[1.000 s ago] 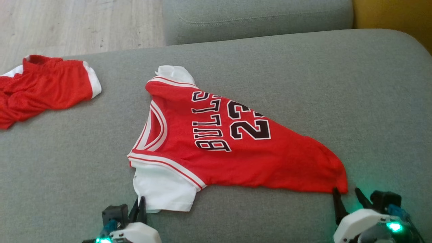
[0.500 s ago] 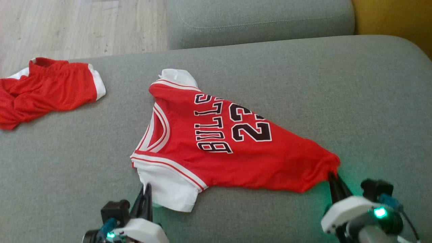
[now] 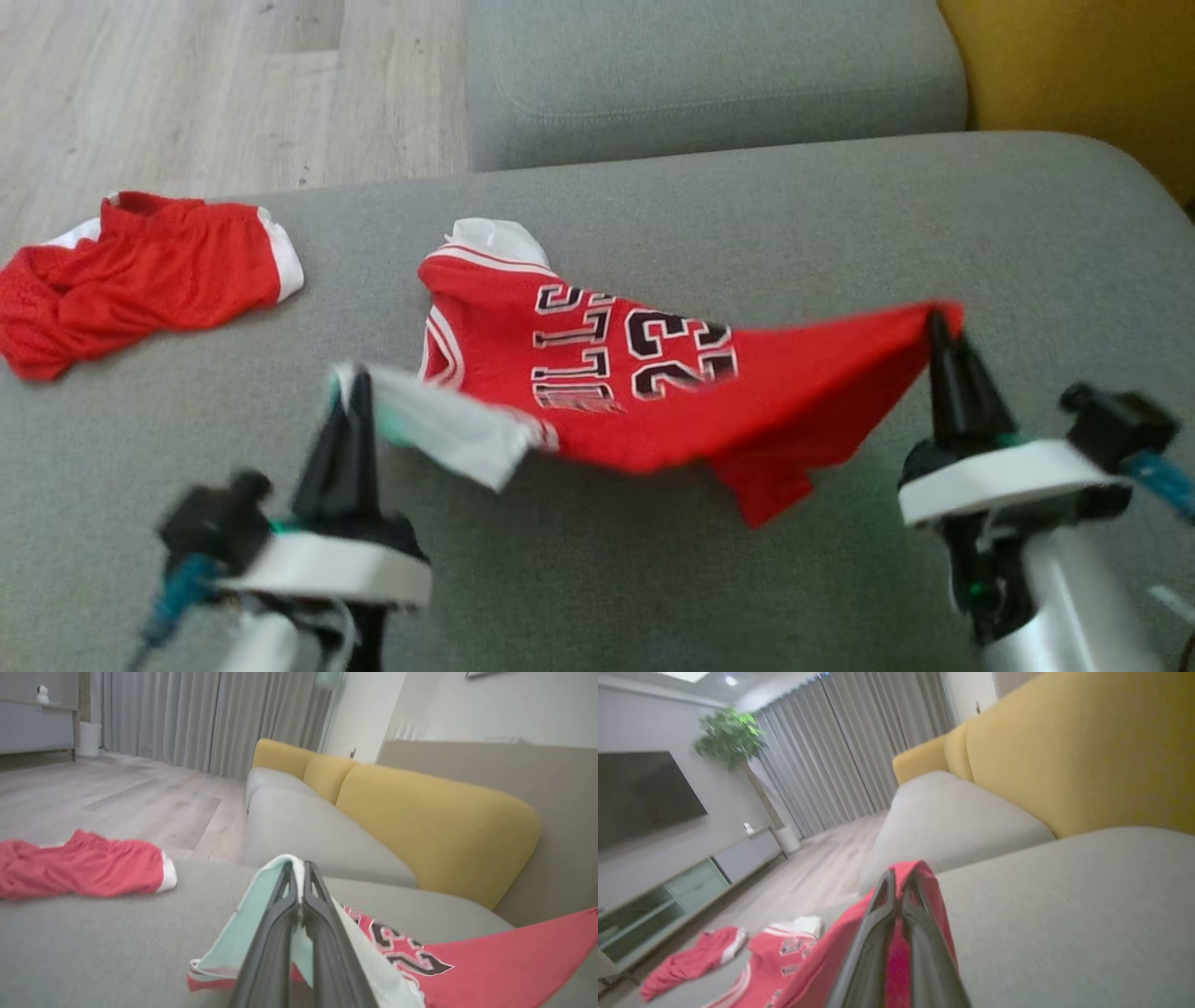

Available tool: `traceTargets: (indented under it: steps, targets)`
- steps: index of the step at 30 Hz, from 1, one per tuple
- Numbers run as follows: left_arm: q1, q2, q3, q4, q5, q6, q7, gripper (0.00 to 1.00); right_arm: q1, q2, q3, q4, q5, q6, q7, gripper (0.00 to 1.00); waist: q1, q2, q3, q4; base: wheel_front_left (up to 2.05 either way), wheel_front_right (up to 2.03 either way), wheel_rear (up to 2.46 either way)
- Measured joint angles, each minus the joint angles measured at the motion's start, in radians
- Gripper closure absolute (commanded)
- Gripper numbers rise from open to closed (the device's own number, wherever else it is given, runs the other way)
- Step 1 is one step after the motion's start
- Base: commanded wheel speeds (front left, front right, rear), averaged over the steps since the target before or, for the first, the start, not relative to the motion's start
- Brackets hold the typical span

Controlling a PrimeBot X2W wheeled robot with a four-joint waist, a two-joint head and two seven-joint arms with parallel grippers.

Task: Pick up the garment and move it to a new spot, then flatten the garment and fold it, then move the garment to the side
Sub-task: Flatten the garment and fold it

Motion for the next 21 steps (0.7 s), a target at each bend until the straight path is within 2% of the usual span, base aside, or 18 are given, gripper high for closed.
traceTargets:
  steps: [5,13,17,21]
  targets:
    - [-0.064,0.059,0.051,-0.210,-0.002,0.009,0.044,1.00,0.001,0.000,-0.005,-0.215,0.065,0.000,0.026,1.00,0.0000,0.0000,-0.021,0.001,0.00,0.00,0.00]
    - [-0.295,0.185,0.110,-0.507,0.083,0.007,0.166,1.00,-0.007,0.000,-0.062,-0.555,0.125,0.000,0.097,1.00,0.0000,0.0000,-0.038,0.000,0.00,0.00,0.00]
    - [-0.462,0.226,0.116,-0.563,0.105,-0.026,0.241,1.00,-0.045,0.000,-0.066,-0.694,0.123,0.000,0.174,1.00,0.0000,0.0000,-0.035,-0.007,0.00,0.00,0.00]
    - [-0.593,0.246,0.095,-0.549,0.128,-0.064,0.294,1.00,-0.100,-0.001,-0.066,-0.767,0.110,0.000,0.249,1.00,0.0000,0.0000,-0.018,-0.019,0.00,0.00,0.00]
